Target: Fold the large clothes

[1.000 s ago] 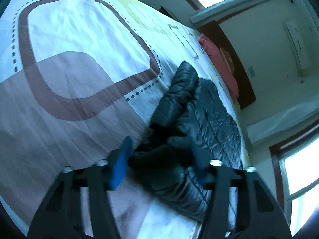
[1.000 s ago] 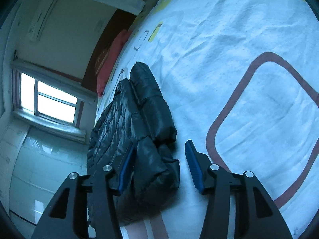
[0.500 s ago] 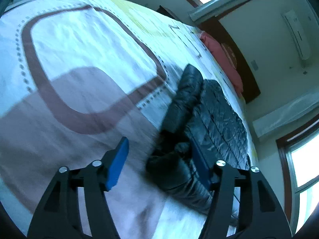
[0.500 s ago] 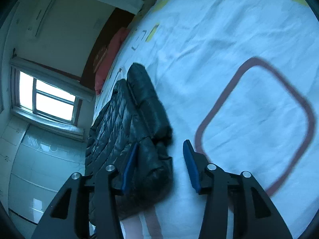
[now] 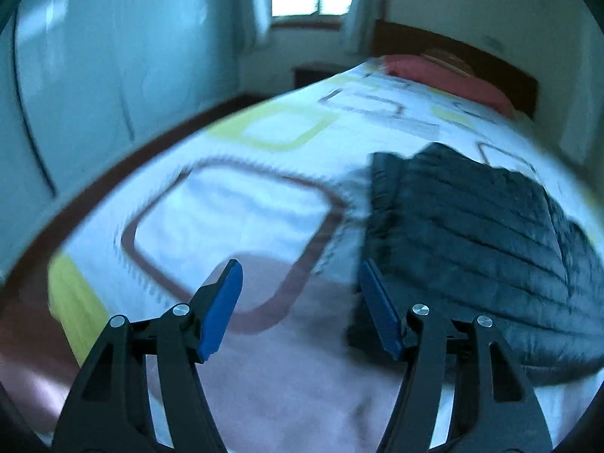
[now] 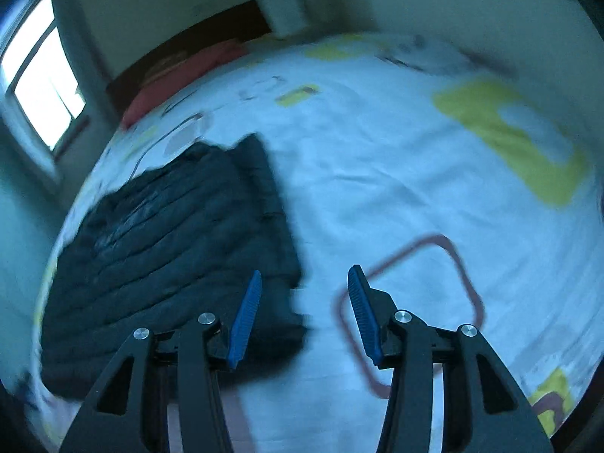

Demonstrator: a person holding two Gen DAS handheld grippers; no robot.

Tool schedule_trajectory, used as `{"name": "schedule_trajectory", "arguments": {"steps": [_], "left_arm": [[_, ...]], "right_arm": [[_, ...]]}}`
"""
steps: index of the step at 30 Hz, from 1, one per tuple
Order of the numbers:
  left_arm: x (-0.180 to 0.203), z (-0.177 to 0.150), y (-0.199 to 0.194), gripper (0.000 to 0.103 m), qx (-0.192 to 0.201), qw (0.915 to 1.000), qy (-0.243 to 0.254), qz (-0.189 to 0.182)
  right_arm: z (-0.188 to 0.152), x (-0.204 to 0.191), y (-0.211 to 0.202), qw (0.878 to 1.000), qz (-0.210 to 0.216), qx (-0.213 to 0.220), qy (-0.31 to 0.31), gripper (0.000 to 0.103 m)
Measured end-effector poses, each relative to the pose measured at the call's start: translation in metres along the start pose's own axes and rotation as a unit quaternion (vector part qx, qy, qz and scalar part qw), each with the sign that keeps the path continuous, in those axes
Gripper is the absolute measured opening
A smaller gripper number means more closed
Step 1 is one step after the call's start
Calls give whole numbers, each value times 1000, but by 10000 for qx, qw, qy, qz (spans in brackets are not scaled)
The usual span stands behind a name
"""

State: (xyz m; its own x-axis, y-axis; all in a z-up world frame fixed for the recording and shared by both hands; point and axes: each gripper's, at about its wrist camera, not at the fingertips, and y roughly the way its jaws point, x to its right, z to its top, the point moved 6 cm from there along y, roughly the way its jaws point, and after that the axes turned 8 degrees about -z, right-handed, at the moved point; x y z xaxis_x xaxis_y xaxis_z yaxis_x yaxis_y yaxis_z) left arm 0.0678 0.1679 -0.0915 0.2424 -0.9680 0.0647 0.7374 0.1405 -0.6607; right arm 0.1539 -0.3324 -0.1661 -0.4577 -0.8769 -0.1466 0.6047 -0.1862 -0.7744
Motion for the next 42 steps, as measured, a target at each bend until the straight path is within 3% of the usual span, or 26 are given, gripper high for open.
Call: {"name": "schedule_trajectory", "arguments": {"steps": [7, 12, 15, 17, 19, 23, 25, 27, 30, 33, 35, 38, 42], "left_arm": [[104, 17, 22, 64, -65, 9955, 806, -501], [167, 25, 49, 64, -37, 9896, 1377, -416], [188, 20, 75, 62, -268, 9879, 1486, -355], [194, 10, 94, 52, -506, 9856, 1590, -284], [196, -1, 104, 53, -476, 9826, 1794, -120], [192, 5, 98, 49, -496, 9863, 1559, -223], [191, 13, 90, 49, -326, 9892, 1401, -273], [195, 5, 109, 50, -584, 9854, 1583, -226], [198, 10, 103, 43, -465, 9843, 1685, -240], [194, 24, 95, 42, -376, 9893, 1371, -341], [194, 27, 102, 43, -367, 9887, 1432, -232], [198, 14, 124, 44, -477, 9853, 1634, -116], [200, 7, 125, 44, -334, 9833, 1789, 47]], "right_arm": [[5, -125, 9, 9907, 382, 80, -1301, 48], [10, -191, 16, 9835, 571, 101, -1713, 48], [5, -211, 33, 9805, 455, 94, -1908, 48], [-7, -218, 55, 9781, 370, -144, -2045, 48], [-17, -221, 72, 9766, 348, -183, -2114, 48], [-12, -219, 59, 9780, 356, -68, -2056, 48], [-11, -219, 56, 9793, 316, 87, -1996, 48], [-19, -220, 73, 9765, 227, -27, -2142, 48], [-10, -223, 60, 9758, 211, -86, -2175, 48], [3, -228, 41, 9786, 295, 149, -2031, 48], [3, -235, 42, 9745, 146, 310, -2220, 48], [-12, -237, 76, 9720, 152, 45, -2343, 49], [-7, -237, 71, 9712, 83, 86, -2380, 48]]}}
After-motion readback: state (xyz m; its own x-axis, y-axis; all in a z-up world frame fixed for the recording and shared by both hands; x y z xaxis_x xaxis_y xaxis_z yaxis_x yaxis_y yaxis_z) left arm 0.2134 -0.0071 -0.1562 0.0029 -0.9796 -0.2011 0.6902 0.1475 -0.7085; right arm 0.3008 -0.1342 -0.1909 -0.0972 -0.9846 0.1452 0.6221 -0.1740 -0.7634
